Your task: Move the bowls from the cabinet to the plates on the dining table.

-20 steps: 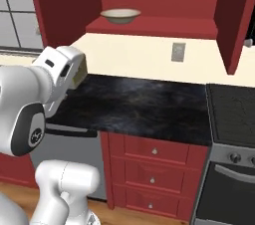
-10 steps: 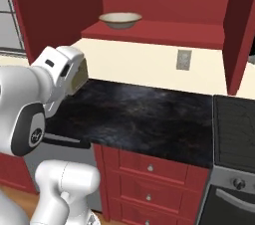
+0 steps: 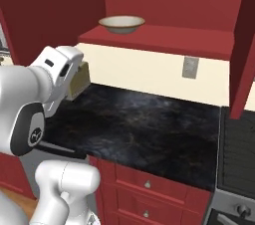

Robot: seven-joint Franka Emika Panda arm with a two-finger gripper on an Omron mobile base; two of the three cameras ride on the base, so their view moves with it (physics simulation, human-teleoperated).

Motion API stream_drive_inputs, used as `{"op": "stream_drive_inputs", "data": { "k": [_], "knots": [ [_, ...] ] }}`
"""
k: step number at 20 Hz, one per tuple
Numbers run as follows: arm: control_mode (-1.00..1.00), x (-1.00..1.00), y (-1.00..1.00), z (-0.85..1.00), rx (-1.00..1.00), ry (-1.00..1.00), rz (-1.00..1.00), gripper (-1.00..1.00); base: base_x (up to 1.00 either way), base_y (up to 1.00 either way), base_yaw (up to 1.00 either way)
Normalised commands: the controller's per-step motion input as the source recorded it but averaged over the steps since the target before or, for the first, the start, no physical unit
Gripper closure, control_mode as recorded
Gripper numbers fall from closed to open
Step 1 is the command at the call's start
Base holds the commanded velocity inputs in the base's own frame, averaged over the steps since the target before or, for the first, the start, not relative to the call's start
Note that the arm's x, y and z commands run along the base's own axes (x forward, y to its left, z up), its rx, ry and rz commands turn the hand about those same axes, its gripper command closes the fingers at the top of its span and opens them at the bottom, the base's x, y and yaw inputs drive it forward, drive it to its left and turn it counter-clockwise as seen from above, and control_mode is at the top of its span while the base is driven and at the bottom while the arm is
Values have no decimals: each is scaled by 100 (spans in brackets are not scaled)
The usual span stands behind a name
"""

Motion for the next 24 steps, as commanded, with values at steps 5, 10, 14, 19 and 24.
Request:
{"op": "stream_drive_inputs", "data": {
  "k": [5, 10, 14, 19, 24],
  "knots": [
    [100, 0, 0, 0, 0, 0, 0, -100, 31, -46, 19],
    [100, 0, 0, 0, 0, 0, 0, -100, 29, -44, 18],
    [100, 0, 0, 0, 0, 0, 0, -100, 24, -22, 15],
    [100, 0, 0, 0, 0, 0, 0, -100, 25, -7, 12],
    [100, 0, 0, 0, 0, 0, 0, -100, 18, 0, 8]
  ]
}}
